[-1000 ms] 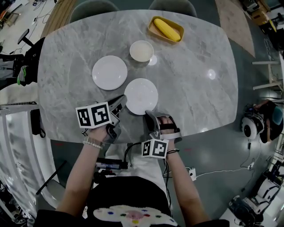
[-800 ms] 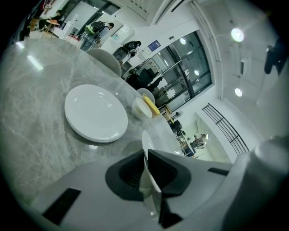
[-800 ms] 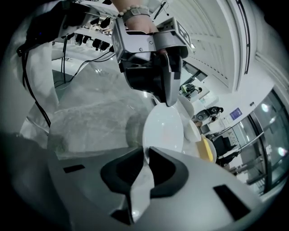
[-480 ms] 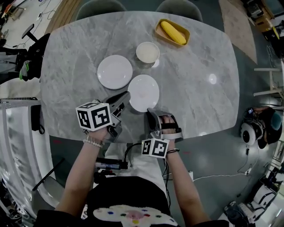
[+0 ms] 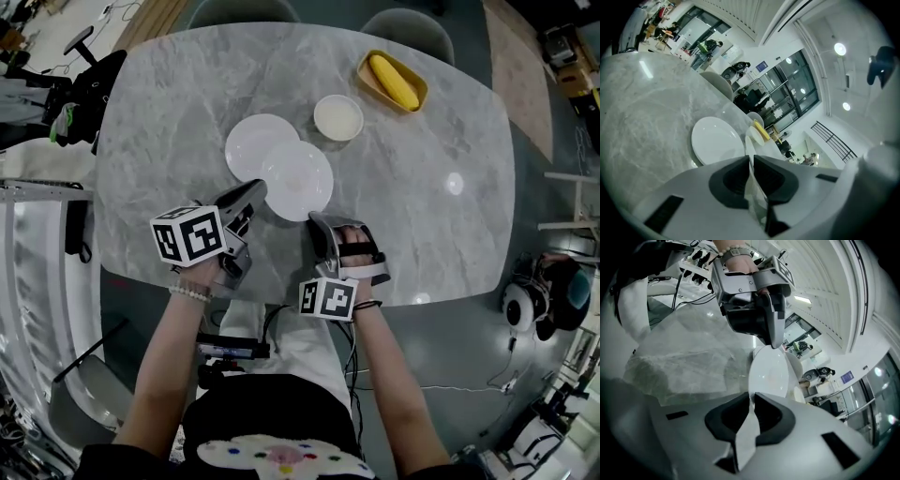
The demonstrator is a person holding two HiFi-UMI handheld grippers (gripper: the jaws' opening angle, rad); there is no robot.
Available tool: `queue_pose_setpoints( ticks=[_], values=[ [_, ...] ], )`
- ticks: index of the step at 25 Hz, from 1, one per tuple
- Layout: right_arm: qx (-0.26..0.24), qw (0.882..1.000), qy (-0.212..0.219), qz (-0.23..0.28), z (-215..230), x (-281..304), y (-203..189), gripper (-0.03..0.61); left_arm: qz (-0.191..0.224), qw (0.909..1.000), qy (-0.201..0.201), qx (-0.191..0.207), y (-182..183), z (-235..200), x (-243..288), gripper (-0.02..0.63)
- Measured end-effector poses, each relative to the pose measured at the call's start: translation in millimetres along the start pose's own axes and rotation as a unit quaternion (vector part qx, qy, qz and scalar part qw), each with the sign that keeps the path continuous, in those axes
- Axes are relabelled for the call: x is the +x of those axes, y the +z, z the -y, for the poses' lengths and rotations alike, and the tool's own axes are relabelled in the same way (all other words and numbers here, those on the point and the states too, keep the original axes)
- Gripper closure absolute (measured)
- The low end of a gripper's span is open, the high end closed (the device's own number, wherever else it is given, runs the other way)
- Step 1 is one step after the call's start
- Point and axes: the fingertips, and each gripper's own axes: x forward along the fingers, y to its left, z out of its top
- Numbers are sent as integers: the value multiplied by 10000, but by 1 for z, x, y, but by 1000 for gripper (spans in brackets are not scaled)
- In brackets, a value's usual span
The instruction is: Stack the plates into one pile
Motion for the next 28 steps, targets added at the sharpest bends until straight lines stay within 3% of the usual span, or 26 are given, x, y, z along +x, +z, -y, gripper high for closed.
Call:
queue_pose_setpoints(
  ticks=[13, 19, 28],
  values=[
    [-1072, 9925, 306, 493, 17, 45, 31, 535, 415, 9964, 528, -519, 20, -59, -16, 571],
    [-1345, 9882, 403, 611, 26, 63, 41, 535, 423, 9935, 967, -423, 28, -83, -15, 560],
    [-1346, 9868, 633, 636, 27, 80, 45, 518, 224, 9870, 1594, -1, 27, -104, -13, 549]
  ],
)
